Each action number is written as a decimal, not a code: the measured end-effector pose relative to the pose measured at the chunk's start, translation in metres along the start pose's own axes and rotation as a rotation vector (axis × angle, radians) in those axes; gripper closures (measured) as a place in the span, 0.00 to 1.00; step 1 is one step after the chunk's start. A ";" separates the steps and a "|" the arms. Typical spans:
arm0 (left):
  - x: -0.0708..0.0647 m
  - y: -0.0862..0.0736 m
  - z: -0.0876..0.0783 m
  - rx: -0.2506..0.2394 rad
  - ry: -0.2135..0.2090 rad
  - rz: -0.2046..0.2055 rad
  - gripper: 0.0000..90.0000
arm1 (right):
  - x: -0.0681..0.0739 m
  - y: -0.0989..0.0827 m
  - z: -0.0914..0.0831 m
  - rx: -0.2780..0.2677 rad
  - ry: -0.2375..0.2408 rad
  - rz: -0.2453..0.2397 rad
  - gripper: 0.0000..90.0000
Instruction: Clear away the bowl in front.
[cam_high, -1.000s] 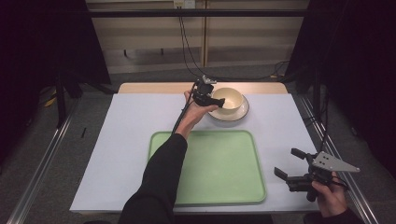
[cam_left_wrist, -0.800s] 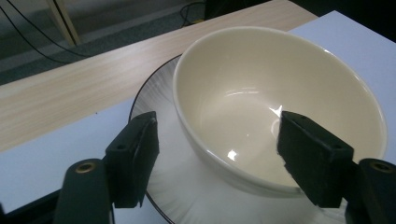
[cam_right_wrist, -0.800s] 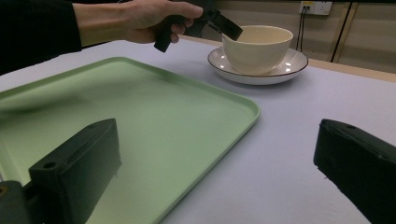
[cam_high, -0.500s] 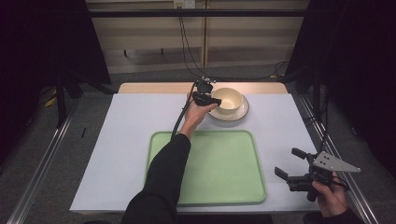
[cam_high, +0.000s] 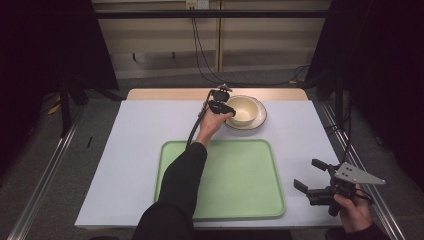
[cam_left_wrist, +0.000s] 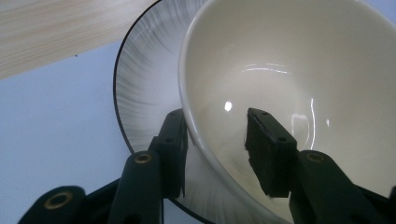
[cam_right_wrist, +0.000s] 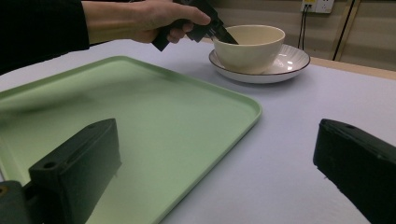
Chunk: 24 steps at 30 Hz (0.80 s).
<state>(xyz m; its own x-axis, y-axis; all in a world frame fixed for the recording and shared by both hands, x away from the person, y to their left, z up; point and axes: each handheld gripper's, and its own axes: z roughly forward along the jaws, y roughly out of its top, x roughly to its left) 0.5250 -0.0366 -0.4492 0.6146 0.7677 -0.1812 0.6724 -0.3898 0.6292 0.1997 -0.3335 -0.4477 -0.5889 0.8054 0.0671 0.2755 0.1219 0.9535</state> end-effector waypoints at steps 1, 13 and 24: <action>0.000 0.000 0.000 0.004 -0.001 -0.005 0.67 | 0.000 0.000 0.000 0.000 0.000 0.000 0.00; 0.003 -0.001 0.010 0.033 -0.024 -0.055 0.69 | 0.001 0.000 -0.001 -0.016 0.005 -0.013 0.00; 0.007 -0.003 0.007 -0.013 -0.048 -0.137 0.92 | 0.002 0.000 -0.001 -0.017 0.005 -0.017 0.00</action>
<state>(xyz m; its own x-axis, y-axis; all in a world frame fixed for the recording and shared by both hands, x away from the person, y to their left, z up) 0.5307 -0.0335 -0.4577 0.5367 0.7878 -0.3023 0.7463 -0.2759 0.6058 0.1980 -0.3327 -0.4473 -0.5968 0.8007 0.0522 0.2528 0.1259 0.9593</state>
